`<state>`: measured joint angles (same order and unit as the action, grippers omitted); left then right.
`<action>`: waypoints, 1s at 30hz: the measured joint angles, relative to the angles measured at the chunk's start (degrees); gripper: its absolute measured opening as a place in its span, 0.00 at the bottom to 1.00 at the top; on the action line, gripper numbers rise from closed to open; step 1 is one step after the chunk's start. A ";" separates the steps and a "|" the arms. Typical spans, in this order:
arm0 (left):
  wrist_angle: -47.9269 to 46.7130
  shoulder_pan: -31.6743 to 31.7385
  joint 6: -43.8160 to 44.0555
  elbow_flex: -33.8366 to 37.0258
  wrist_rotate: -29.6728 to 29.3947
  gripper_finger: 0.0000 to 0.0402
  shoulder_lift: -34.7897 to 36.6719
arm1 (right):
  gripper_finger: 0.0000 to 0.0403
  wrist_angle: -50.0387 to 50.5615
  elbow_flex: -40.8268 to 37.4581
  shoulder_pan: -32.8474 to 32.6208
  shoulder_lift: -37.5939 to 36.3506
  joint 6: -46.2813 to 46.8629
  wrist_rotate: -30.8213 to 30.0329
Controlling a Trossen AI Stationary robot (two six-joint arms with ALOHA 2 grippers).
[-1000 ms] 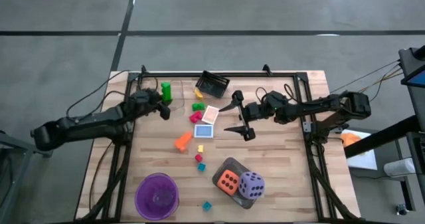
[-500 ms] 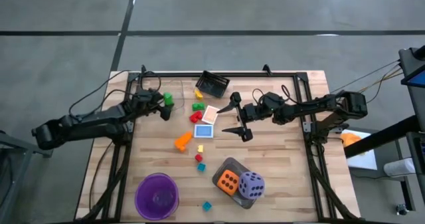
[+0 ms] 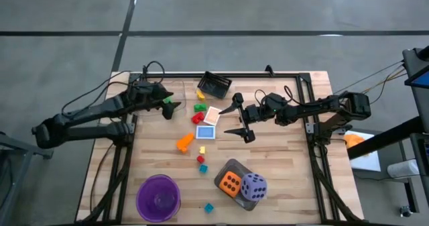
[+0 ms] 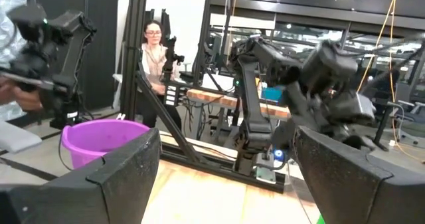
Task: Pick & Place Toys
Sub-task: Put the orange game piece into the transparent bin
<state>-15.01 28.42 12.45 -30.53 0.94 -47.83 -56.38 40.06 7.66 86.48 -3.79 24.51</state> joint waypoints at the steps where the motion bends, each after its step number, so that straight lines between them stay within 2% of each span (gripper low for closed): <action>1: -1.96 -1.30 0.01 -1.31 -0.08 0.83 0.00 | 0.84 0.00 -0.01 0.00 0.00 0.00 0.00; 5: -8.03 -7.13 1.60 -5.15 -2.39 0.83 0.00 | 0.84 0.64 -0.01 0.00 0.00 -0.26 0.00; 9: -9.16 -14.56 6.20 -5.53 -2.68 0.83 -1.38 | 0.84 1.70 -0.01 0.00 0.00 -0.35 0.00; 16: -7.21 -26.97 16.84 -5.39 -4.35 0.83 -12.21 | 0.84 2.43 -0.01 0.00 0.00 -0.50 0.00; 26: -10.08 -28.86 21.07 -12.41 -1.99 0.83 -28.39 | 0.84 4.14 -0.03 0.00 -0.02 -0.50 0.00; 30: -16.17 -28.86 21.42 -15.95 -1.78 0.83 -33.18 | 0.84 4.60 -0.03 0.00 -0.02 -0.50 0.02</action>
<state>-31.19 -0.45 33.87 -46.48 -0.84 -81.02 -51.78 40.03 7.66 86.46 -4.29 24.53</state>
